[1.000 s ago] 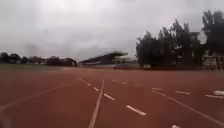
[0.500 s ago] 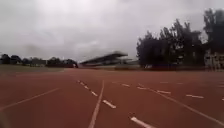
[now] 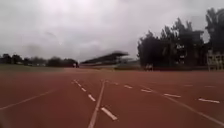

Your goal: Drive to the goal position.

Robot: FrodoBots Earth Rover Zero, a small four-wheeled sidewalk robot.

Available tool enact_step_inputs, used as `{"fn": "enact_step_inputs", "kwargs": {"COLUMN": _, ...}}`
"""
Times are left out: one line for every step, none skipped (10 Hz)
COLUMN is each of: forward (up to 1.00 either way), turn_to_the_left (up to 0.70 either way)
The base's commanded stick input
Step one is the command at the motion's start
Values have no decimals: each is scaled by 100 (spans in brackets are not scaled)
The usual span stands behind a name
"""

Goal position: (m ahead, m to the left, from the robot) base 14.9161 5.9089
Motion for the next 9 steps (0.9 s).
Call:
{"fn": "enact_step_inputs", "kwargs": {"forward": 70, "turn_to_the_left": 0}}
{"fn": "enact_step_inputs", "kwargs": {"forward": 70, "turn_to_the_left": 0}}
{"fn": "enact_step_inputs", "kwargs": {"forward": 70, "turn_to_the_left": 0}}
{"fn": "enact_step_inputs", "kwargs": {"forward": 70, "turn_to_the_left": 0}}
{"fn": "enact_step_inputs", "kwargs": {"forward": 70, "turn_to_the_left": 0}}
{"fn": "enact_step_inputs", "kwargs": {"forward": 70, "turn_to_the_left": 0}}
{"fn": "enact_step_inputs", "kwargs": {"forward": 70, "turn_to_the_left": 0}}
{"fn": "enact_step_inputs", "kwargs": {"forward": 70, "turn_to_the_left": 0}}
{"fn": "enact_step_inputs", "kwargs": {"forward": 70, "turn_to_the_left": 0}}
